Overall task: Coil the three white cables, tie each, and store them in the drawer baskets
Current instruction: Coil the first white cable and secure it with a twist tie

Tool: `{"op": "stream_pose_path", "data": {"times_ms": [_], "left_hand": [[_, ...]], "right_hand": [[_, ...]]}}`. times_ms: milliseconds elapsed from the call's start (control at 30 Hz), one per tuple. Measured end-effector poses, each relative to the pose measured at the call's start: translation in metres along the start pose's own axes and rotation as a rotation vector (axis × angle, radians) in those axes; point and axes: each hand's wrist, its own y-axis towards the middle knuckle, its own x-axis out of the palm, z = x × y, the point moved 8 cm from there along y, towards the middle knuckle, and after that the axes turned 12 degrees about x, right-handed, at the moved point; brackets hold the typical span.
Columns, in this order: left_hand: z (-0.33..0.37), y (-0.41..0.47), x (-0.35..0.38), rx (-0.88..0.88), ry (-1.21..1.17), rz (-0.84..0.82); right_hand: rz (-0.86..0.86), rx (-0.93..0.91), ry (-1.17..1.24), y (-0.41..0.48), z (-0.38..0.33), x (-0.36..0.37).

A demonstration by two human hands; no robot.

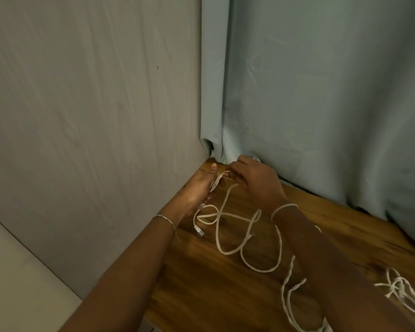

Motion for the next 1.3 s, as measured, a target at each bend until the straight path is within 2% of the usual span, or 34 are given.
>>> {"op": "stream_pose_path", "data": {"times_ms": [67, 133, 300, 433, 533, 667, 800, 933, 1100, 1200, 1300], "left_hand": [[-0.001, -0.003, 0.006, -0.052, -0.215, -0.052], [-0.005, -0.007, 0.012, -0.118, -0.332, -0.153], [-0.007, -0.019, 0.015, -0.250, -0.407, -0.327], [-0.007, -0.027, 0.022, -0.292, -0.427, -0.406], [-0.001, -0.023, 0.029, -0.246, -0.561, -0.318], [-0.005, -0.014, 0.024, -0.224, -0.678, -0.080], [0.001, -0.007, 0.004, -0.114, -0.870, 0.123], [0.007, 0.007, -0.021, -0.007, -1.019, 0.277], [0.009, 0.014, -0.011, 0.004, -0.971, 0.325], [0.012, 0.019, -0.006, 0.002, -0.961, 0.339], [0.009, 0.023, -0.004, 0.004, -0.843, 0.376]], "right_hand": [[0.012, -0.043, -0.104, -0.005, 0.000, 0.004], [0.015, -0.081, -0.202, -0.011, 0.000, 0.013], [0.101, -0.126, -0.207, -0.021, -0.003, 0.021], [0.014, -0.042, -0.123, -0.014, 0.004, 0.031], [-0.069, 0.100, 0.028, -0.008, 0.014, 0.042], [-0.105, 0.269, 0.145, -0.014, 0.026, 0.051], [-0.246, 0.406, 0.246, -0.032, 0.042, 0.068], [-0.406, 0.376, 0.225, -0.057, 0.042, 0.085], [-0.516, 0.276, -0.038, -0.074, 0.016, 0.092], [-0.515, 0.195, -0.112, -0.076, -0.002, 0.082], [-0.530, 0.171, -0.137, -0.074, -0.011, 0.076]]}}
